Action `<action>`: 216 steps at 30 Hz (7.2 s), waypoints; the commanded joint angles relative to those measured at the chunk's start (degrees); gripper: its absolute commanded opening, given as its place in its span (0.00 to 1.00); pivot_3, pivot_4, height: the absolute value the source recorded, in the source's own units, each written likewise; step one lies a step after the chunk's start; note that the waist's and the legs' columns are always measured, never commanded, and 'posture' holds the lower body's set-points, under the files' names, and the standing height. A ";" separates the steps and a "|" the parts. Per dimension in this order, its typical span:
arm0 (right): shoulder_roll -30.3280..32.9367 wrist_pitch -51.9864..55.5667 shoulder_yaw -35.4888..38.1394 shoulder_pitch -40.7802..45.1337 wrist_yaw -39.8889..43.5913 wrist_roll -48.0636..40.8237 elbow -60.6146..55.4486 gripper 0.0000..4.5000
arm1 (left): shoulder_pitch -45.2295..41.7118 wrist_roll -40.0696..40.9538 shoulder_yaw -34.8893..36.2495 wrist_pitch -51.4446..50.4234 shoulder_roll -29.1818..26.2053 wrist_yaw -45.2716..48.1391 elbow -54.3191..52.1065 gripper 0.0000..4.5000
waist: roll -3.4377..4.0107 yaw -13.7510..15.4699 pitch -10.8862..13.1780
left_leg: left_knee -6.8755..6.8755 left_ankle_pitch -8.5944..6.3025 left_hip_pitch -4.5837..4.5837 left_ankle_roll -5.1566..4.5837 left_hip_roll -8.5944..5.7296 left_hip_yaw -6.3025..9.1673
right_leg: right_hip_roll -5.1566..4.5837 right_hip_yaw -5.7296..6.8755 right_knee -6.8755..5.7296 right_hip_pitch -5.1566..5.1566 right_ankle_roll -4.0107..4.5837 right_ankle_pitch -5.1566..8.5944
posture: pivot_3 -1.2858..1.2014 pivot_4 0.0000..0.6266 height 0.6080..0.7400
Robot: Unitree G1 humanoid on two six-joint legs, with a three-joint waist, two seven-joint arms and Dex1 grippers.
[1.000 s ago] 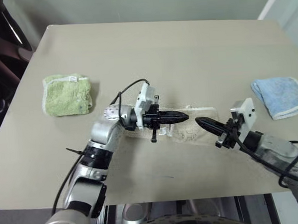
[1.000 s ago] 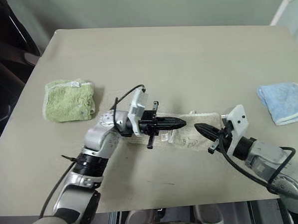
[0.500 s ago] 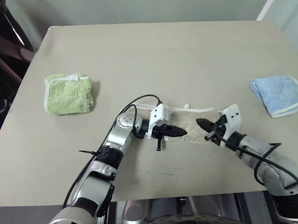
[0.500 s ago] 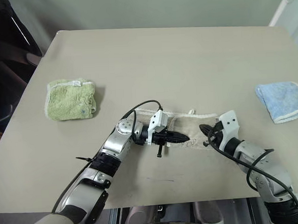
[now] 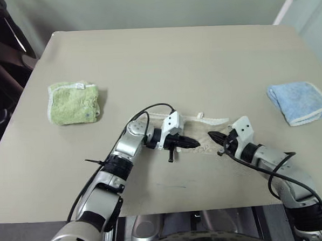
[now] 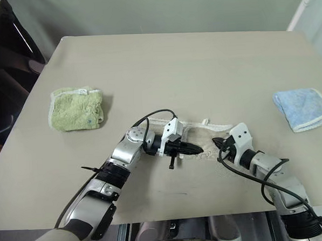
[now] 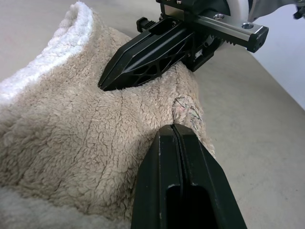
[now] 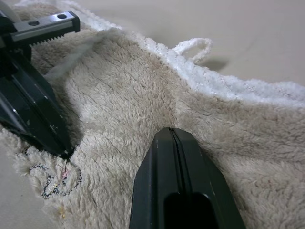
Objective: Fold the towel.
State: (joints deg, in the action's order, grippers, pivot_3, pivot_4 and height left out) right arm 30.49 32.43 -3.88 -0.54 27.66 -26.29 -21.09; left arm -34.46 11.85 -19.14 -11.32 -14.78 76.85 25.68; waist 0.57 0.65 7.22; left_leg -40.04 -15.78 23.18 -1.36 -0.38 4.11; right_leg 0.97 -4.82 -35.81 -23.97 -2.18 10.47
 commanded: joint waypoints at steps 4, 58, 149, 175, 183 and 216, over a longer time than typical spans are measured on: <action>1.48 9.53 11.09 3.76 3.22 -18.56 -10.62 0.00 | -1.38 12.36 10.52 -11.32 -2.39 -1.31 -13.15 0.27 | 0.02 0.04 0.06 | -0.01 0.51 0.66 0.85 -0.01 -0.10 | 0.01 0.00 -0.06 -0.72 0.05 -0.46 | 0.52 0.24 0.95; 8.83 13.79 1.95 19.87 16.49 -15.20 -6.53 1.00 | 22.54 59.05 49.85 -81.18 -31.41 -45.43 -27.90 1.00 | -0.10 -0.46 0.09 | 1.13 1.07 0.35 1.61 0.15 0.04 | 0.22 0.04 -0.29 -1.18 1.52 -0.25 | 0.52 0.24 0.95; 23.54 23.22 33.75 -5.13 12.53 -26.87 -21.93 1.00 | -19.09 33.93 -1.32 -62.08 4.37 -19.98 -4.98 0.01 | -1.09 1.97 0.58 | 0.90 1.30 -0.14 1.50 0.15 -0.01 | 0.51 -0.33 -0.11 -0.27 -0.29 0.00 | 0.52 0.24 0.95; 22.42 21.94 31.87 -2.59 10.17 -28.48 -21.28 1.00 | -11.74 23.88 1.72 -45.93 2.78 -14.34 -15.90 1.00 | -1.08 1.99 0.57 | 0.77 1.09 -0.10 1.14 0.10 -0.10 | 0.44 -0.36 -0.11 -0.23 -0.49 0.05 | 0.52 0.24 0.95; 21.46 21.18 30.77 -1.23 9.65 -30.86 -21.91 0.72 | -10.51 22.24 9.45 -37.30 -4.93 -14.78 -21.51 0.87 | -1.07 1.90 0.56 | 0.76 0.98 -0.11 0.96 0.11 -0.09 | 0.44 -0.36 -0.10 -0.24 -0.47 0.05 | 0.52 0.24 0.95; -4.48 -5.69 1.00 3.36 1.59 1.09 2.58 0.00 | 4.01 0.92 0.26 17.29 1.10 -2.38 -0.20 0.00 | -0.88 1.00 0.53 | 0.54 0.51 0.00 0.23 0.18 0.06 | 0.22 0.00 -0.09 -0.34 0.37 -0.84 | 0.52 0.24 0.95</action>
State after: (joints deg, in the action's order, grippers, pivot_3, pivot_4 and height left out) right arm 26.67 29.37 -1.93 3.43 29.17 -26.95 -19.05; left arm -30.47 14.86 -17.79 2.89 -14.28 74.56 23.72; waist -0.31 1.66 7.75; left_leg -39.52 -15.27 23.18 -1.13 -0.21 4.18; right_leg 1.19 -4.81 -35.90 -24.32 -1.81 9.63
